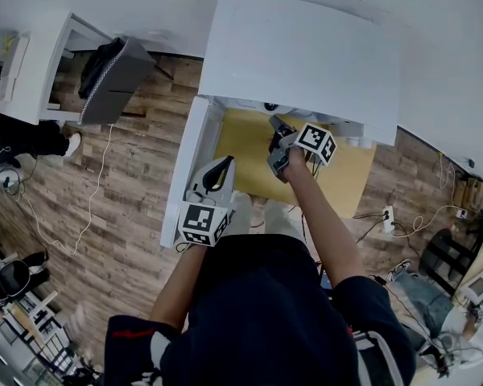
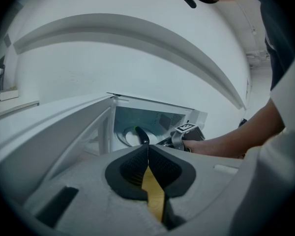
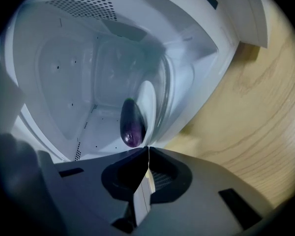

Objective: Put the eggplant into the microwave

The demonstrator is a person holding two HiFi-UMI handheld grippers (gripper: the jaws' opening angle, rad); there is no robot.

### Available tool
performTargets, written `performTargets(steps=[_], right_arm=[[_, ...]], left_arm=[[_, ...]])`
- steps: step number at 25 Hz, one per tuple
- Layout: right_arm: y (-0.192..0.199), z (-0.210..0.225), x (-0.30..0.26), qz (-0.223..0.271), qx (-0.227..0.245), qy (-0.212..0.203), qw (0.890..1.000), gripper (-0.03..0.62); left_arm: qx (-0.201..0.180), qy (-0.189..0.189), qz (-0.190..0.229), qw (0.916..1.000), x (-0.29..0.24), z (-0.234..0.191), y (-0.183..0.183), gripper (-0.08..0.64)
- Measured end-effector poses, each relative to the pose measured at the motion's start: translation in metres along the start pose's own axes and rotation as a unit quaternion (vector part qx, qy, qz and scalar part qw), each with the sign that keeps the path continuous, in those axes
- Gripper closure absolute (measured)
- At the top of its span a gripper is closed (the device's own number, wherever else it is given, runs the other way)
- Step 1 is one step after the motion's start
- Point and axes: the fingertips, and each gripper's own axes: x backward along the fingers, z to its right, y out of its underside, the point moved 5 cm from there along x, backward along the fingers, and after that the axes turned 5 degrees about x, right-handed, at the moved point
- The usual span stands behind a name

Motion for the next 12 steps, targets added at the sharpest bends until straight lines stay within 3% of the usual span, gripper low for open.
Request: performTargets(steps=[12], right_arm=[[-0.0076,-0.0018,-0.0074,-0.001,-0.005,-0.004,1.000,0.577]], left_arm=[[-0.001,-0.002,-0.004,1.0000,-0.0024,-0.0028,0.0006,0.543]])
